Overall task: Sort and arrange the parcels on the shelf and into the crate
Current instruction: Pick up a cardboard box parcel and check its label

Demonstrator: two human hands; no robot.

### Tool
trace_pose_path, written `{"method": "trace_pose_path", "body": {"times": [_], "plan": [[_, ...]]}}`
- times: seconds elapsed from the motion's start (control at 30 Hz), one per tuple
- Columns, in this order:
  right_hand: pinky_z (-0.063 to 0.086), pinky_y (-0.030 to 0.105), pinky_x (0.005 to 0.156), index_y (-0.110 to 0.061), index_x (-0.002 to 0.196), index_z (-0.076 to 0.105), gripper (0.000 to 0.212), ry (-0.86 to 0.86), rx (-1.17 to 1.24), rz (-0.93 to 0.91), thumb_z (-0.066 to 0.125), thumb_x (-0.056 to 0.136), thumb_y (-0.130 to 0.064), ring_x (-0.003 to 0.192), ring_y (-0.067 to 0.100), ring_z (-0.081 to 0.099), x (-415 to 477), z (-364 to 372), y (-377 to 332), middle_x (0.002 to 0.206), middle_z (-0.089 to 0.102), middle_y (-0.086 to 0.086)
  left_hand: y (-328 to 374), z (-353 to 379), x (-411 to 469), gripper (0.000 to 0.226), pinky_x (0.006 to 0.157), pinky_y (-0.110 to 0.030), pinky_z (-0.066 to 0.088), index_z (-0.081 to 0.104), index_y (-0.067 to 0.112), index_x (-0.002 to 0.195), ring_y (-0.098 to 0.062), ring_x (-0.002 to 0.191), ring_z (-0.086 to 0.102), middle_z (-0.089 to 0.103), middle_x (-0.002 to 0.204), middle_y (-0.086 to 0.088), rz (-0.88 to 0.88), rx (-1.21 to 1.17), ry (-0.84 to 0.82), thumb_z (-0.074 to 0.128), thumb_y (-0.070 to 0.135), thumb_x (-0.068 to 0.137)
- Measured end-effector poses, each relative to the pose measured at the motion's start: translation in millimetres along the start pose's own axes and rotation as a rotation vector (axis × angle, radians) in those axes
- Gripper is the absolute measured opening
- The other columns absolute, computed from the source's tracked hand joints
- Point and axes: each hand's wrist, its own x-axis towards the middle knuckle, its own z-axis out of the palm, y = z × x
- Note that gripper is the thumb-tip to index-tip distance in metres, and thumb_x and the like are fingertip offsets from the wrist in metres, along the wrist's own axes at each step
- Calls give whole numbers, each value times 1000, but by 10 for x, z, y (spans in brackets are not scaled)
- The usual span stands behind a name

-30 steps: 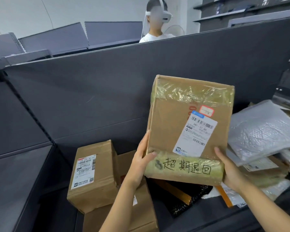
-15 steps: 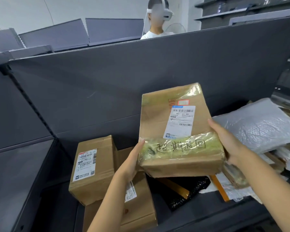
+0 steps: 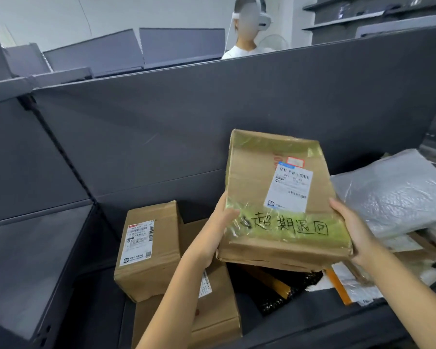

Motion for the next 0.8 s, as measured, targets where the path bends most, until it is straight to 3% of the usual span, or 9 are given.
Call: {"method": "trace_pose_path", "body": {"times": [0.07,0.13,0.2,0.3,0.37,0.53,0.63,0.7,0.8], "plan": [[59,34,59,-28,117,62,30,-19,-32,-103,46,94,-38,86,26,73,-39,28,22,102,74,9,-95,-63,62,58,104,-31,41,36,35,145,-11,132,46,49,144,8,-6,73,68,48,23,89],[56,42,81,-33,126,54,32,-39,-101,-211,42,96,-34,102,24,68,-69,62,37,116,69,5,-217,-161,147,56,97,-29,46,36,9,145,-30,131,47,53,138,-15,-29,17,65,49,1,92],[48,42,94,-36,134,46,38,-50,-158,-314,39,98,-28,114,17,61,-99,100,46,126,63,-3,-246,-151,124,58,86,-22,48,40,-1,140,-34,127,48,61,122,-17,-10,-28,103,60,9,86],[42,32,99,-41,137,41,42,-36,-248,-399,38,98,-24,119,3,55,-138,143,67,129,59,-15,-327,-67,-48,64,101,-33,43,38,39,141,-12,130,49,53,139,10,-16,-24,133,52,35,79],[40,25,98,-47,133,40,41,-31,-289,-401,40,97,-27,115,-7,54,-169,157,76,126,58,-25,-417,-94,-109,65,105,-44,42,38,50,137,-14,130,49,53,139,13,11,-62,63,48,37,75],[37,36,105,-40,141,37,47,86,-295,-358,43,94,-38,123,7,51,-255,-60,144,132,56,-15,-380,36,43,71,112,-52,32,38,47,139,-19,135,43,49,143,11,7,-66,4,51,39,70],[47,26,95,-49,129,46,38,181,-197,-380,42,97,-29,116,3,57,-379,-286,137,129,60,-15,-276,234,171,66,110,-46,35,37,45,140,-17,135,43,46,146,10,-12,-44,-79,51,42,76],[53,21,85,-53,122,50,37,248,-146,-402,42,98,-25,112,3,60,-498,-463,113,126,62,-15,-195,436,370,58,105,-38,40,31,29,147,-20,135,42,42,150,-1,-49,5,-89,48,26,91],[48,38,100,-42,132,47,38,372,-69,-457,43,97,-25,119,16,58,-769,-774,116,129,61,-8,-213,671,497,64,101,-35,41,27,18,149,-29,134,43,41,148,-13,-22,-4,-214,50,4,91]]}}
